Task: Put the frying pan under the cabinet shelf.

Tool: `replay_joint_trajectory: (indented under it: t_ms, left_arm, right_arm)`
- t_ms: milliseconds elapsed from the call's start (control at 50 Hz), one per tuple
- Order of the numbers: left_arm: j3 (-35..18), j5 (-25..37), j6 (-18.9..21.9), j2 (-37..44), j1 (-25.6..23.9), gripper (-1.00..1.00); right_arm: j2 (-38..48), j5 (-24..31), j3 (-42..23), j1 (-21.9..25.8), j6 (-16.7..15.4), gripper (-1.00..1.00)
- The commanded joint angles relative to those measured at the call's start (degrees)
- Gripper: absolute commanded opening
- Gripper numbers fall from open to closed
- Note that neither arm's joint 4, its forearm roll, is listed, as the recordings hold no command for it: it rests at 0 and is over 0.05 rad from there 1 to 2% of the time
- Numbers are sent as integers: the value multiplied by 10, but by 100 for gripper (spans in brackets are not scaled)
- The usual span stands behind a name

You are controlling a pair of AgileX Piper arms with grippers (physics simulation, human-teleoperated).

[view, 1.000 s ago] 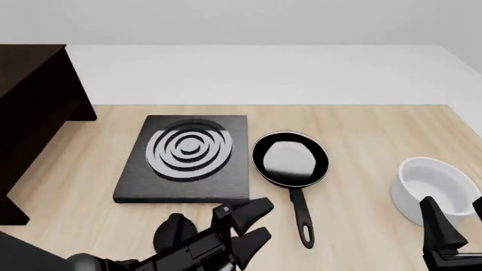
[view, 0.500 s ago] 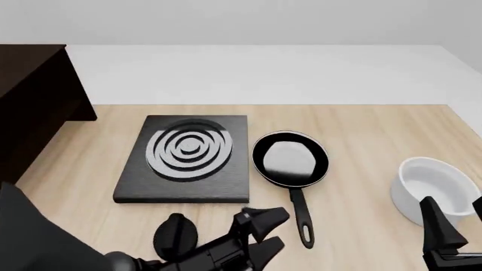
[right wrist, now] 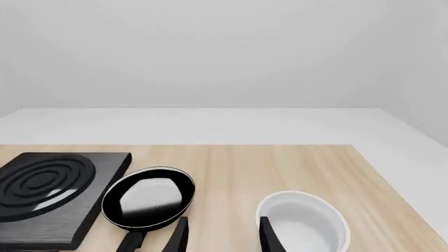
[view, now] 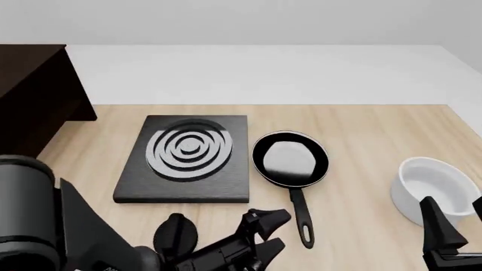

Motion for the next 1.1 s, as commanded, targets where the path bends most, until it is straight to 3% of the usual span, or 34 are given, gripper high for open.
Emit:
replay_joint_trajectory:
  t_ms: [20, 1100]
  left_arm:
    - [-26, 4, -3, 31, 12, 100]
    - [-153, 73, 12, 114, 29, 100]
  right_arm:
    - [0, 0, 0, 0, 0, 100]
    - [0, 0, 0, 0, 0, 100]
